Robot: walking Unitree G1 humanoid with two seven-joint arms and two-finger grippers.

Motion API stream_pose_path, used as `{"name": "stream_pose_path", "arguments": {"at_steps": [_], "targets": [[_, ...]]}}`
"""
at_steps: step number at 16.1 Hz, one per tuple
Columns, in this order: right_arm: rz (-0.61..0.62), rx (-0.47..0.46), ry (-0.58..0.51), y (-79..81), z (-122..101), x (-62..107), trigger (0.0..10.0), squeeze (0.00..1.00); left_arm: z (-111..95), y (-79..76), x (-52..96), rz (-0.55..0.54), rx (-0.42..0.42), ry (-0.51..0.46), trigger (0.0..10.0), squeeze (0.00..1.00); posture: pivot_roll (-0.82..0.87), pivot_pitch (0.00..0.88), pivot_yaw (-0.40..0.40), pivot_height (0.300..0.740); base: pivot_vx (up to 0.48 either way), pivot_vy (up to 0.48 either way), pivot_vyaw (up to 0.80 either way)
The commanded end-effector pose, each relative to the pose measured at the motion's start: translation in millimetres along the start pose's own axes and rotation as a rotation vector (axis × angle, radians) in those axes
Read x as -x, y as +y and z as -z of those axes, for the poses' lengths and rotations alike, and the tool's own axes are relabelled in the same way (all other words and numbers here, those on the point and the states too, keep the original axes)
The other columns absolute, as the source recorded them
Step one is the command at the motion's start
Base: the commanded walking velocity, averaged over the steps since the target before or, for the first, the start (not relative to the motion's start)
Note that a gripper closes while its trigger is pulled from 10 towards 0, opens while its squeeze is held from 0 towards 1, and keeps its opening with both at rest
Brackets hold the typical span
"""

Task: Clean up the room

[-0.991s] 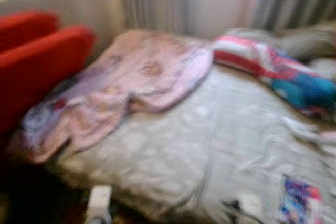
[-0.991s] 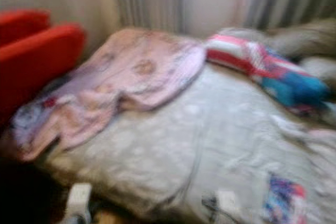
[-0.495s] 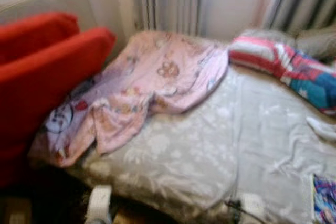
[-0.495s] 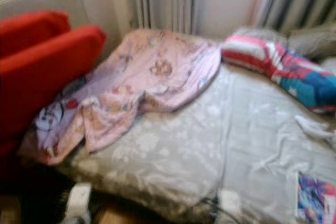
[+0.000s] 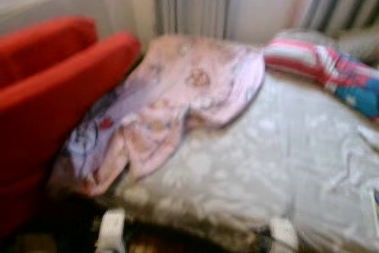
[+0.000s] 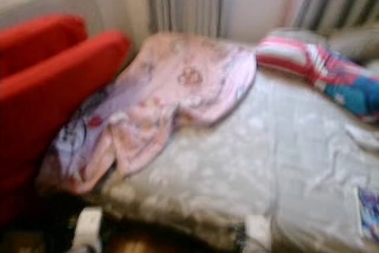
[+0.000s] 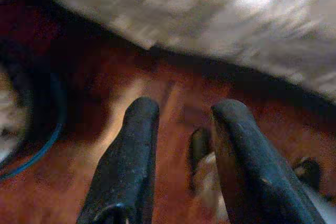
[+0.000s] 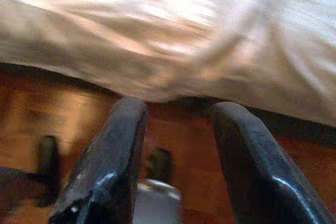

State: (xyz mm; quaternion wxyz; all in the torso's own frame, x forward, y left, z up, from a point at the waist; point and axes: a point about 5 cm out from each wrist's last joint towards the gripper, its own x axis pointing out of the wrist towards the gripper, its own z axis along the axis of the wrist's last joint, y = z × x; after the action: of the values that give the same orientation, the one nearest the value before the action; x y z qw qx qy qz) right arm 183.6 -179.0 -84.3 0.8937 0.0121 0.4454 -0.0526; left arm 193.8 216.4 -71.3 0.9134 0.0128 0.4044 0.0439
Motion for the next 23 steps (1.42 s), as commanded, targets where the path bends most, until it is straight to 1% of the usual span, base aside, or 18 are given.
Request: {"name": "stream_pose_path", "arguments": {"at_steps": [1,7,11,13,23], "targets": [[0.019,-0.001,0.009,-7.0,3.3,0.9,10.0,0.00,-4.1,-2.5,-1.2,0.004,0.005,-0.012,10.0,0.00,0.13,0.000,0.012,0.740,0.000,0.405,0.00],[0.016,-0.002,0.007,-5.8,2.2,0.6,10.0,0.00,-4.7,-2.0,-1.3,0.003,0.004,-0.014,10.0,0.00,0.14,0.000,0.011,0.740,0.000,0.404,0.00],[-0.002,0.011,0.011,-4.5,3.2,0.8,10.0,0.00,-4.9,-2.7,-1.1,0.004,0.002,-0.025,10.0,0.00,0.14,0.000,0.008,0.740,0.000,0.000,0.00],[-0.048,0.019,0.017,1.0,4.3,0.8,10.0,0.00,-5.0,-2.9,-1.0,0.004,0.000,-0.027,10.0,0.00,0.14,0.000,0.007,0.740,0.000,0.000,0.80],[-0.050,-0.002,0.019,0.8,6.0,1.2,10.0,0.00,-3.0,-4.7,-0.5,0.009,0.007,-0.029,10.0,0.00,0.14,0.011,0.007,0.740,0.000,0.000,0.80]]}}
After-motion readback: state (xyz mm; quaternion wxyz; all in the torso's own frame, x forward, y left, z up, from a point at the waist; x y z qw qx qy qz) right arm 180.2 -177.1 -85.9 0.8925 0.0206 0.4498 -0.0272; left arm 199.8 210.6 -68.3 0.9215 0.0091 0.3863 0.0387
